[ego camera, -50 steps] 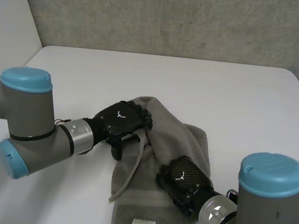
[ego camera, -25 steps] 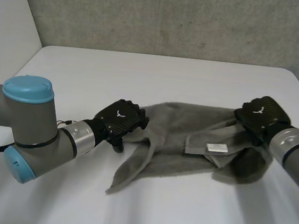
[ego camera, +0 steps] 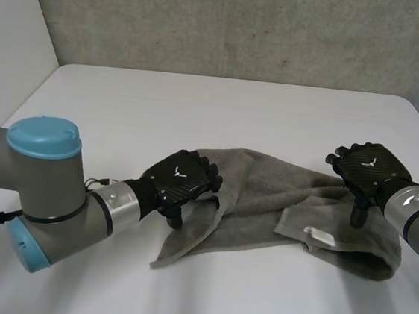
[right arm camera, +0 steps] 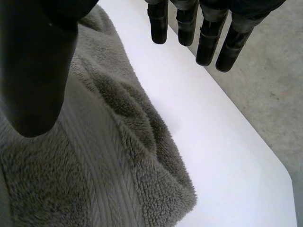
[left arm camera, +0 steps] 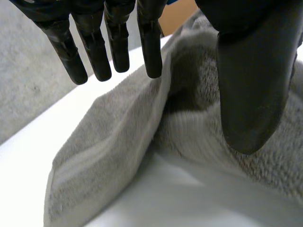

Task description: Fold the towel.

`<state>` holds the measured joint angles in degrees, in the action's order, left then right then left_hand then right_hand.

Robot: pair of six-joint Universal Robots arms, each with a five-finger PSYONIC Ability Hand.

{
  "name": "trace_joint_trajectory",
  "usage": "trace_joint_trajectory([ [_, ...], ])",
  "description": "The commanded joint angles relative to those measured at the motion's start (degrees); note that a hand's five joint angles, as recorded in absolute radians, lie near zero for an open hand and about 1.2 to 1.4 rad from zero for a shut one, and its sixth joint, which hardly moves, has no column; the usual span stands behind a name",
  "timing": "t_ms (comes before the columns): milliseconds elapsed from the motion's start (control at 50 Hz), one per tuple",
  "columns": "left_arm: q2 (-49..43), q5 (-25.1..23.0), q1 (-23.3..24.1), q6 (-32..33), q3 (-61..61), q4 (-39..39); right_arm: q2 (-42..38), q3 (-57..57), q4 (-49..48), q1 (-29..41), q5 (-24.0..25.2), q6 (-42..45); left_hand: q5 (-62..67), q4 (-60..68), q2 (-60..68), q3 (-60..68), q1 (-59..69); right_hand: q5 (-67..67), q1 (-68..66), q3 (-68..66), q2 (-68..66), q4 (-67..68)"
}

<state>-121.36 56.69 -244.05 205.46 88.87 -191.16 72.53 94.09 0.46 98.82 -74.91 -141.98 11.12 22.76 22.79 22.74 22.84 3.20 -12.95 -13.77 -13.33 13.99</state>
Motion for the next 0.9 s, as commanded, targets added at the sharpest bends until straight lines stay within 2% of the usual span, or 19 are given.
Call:
trace_joint_trajectory([
  [20, 5.4, -2.8, 1.5, -0.4, 2.6, -0.2, 2.7, 1.2, 1.1, 0.0, -0.2, -0.8, -3.0, -4.6, -4.7, -4.6, -4.7, -3.2, 3.0, 3.8, 3.3, -4.0],
  [140, 7.4, -3.2, 5.5, -0.3, 4.1, -0.3, 7.2, 5.0, 2.5, 2.5, 3.0, -0.6, -5.2, -6.8, -6.9, -6.8, -6.9, -3.2, 3.0, 3.8, 3.3, -4.0],
  [280, 7.1, -2.6, 8.1, 0.8, 5.5, -0.4, 5.5, 6.5, 2.5, 7.8, 3.7, -0.2, -5.0, -6.7, -6.7, -6.6, -6.7, -3.2, 3.0, 3.8, 3.3, -4.0],
  [400, 4.5, -1.5, 8.7, 4.5, 4.6, 0.0, 2.7, 6.7, 2.4, 7.7, 3.8, -0.1, -4.0, -5.6, -5.7, -5.6, -5.7, -3.2, 3.0, 3.8, 3.3, -4.0],
  [620, 0.2, 7.1, 8.6, 13.1, 2.5, -0.4, -0.5, 6.9, 2.0, 8.0, 3.5, -0.1, -1.5, -3.1, -3.2, -3.1, -3.2, -3.2, 3.0, 3.8, 3.3, -4.0],
  [740, -0.9, 12.2, 7.0, 17.7, 1.3, -0.5, -0.7, 7.0, 2.0, 8.0, 3.1, -0.2, -1.5, -3.1, -3.2, -3.1, -3.2, -3.1, 2.9, 3.7, 3.2, -3.9],
  [800, -1.2, 13.9, 6.0, 18.7, 1.2, -1.4, -1.1, 7.1, 1.9, 8.1, 3.1, -0.2, -1.7, -3.3, -3.3, -3.3, -3.4, 4.5, -4.7, -3.9, -4.3, 3.7],
  [840, -1.2, 14.5, 5.7, 19.1, 1.2, -1.9, -2.1, 7.0, 1.9, 8.2, 3.1, -0.3, -1.7, -3.3, -3.3, -3.3, -3.4, 17.3, -17.6, -16.8, -17.2, 16.5],
  [860, -1.2, 14.8, 5.6, 19.3, 1.2, -2.3, -2.1, 7.0, 1.9, 8.2, 3.1, -0.3, -1.7, -3.3, -3.3, -3.3, -3.4, 17.4, -17.7, -16.8, -17.3, 16.6],
  [880, -1.2, 14.8, 5.6, 19.3, 1.2, -2.3, -2.6, 6.8, 2.0, 8.2, 3.0, -0.2, -1.7, -3.3, -3.3, -3.3, -3.4, 29.6, -29.8, -29.0, -29.4, 28.8],
  [900, -1.2, 14.9, 5.6, 19.4, 1.2, -2.5, -2.6, 6.8, 2.0, 8.2, 3.0, -0.2, -1.7, -3.3, -3.3, -3.3, -3.4, 29.7, -29.9, -29.1, -29.6, 28.9],
])
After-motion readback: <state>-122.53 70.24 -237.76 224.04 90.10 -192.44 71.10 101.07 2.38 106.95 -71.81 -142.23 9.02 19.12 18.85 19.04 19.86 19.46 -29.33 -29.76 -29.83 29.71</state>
